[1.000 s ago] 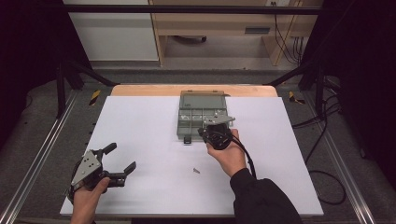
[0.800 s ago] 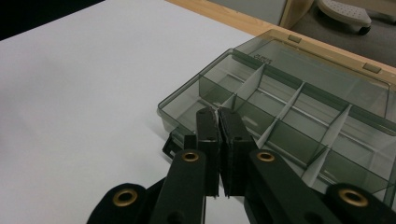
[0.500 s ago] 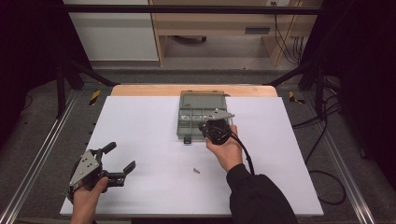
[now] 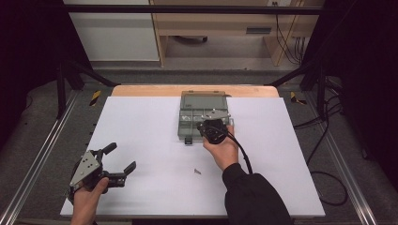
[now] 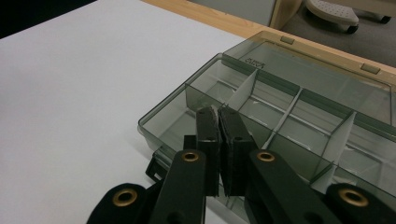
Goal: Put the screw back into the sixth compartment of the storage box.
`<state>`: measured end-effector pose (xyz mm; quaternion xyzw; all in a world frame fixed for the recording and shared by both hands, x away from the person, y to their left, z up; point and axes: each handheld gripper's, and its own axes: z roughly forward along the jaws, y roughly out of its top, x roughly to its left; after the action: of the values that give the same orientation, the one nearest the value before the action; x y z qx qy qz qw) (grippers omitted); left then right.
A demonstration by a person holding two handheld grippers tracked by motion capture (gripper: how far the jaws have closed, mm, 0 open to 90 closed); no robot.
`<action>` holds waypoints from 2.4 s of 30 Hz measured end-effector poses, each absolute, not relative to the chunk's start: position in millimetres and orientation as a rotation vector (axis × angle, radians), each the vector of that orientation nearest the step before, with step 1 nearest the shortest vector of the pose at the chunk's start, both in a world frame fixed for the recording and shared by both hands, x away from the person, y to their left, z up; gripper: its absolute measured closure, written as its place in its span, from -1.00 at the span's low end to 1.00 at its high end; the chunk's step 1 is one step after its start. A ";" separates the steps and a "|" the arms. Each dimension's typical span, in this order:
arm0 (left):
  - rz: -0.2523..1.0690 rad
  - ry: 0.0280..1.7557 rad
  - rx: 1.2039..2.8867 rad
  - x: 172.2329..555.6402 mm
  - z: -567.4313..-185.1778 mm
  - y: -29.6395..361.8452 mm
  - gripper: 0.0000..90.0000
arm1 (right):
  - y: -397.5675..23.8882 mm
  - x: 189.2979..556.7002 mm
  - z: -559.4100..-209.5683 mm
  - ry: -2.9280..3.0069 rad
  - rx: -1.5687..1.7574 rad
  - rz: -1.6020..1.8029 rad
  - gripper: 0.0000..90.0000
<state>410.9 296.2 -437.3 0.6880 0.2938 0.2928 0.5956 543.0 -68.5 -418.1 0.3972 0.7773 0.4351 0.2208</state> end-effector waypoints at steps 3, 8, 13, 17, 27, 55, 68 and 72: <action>0.679 0.681 1.600 411.0 -437.4 295.9 -0.97 | -67.6 546.2 -420.8 2.144 1.114 1.201 0.95; 0.678 0.683 1.595 411.1 -437.6 295.3 -0.97 | -68.7 553.1 -429.2 2.153 1.123 1.164 0.95; 0.675 0.678 1.606 411.4 -437.7 294.7 -0.97 | -66.4 557.6 -433.5 2.142 1.155 1.177 0.93; 0.675 0.674 1.610 411.3 -437.9 294.5 -0.97 | -66.7 559.3 -436.5 2.135 1.147 1.191 0.70; 0.673 0.673 1.614 411.5 -438.1 294.3 -0.97 | -70.8 536.6 -417.0 2.168 1.064 1.115 -0.04; 0.682 0.674 1.614 410.9 -437.6 295.0 -0.97 | -78.5 479.4 -424.4 2.598 1.001 0.835 -0.72; 0.688 0.672 1.615 409.9 -437.1 295.4 -0.97 | -66.5 468.7 -431.1 2.773 0.963 0.722 -0.80; 0.690 0.673 1.615 409.9 -437.1 296.0 -0.97 | -64.4 468.3 -431.1 2.783 0.954 0.715 -0.73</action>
<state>409.9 296.0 -437.1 0.6936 0.2889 0.2965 0.5896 468.3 -64.4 -431.1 0.3145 0.9177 0.2359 0.0568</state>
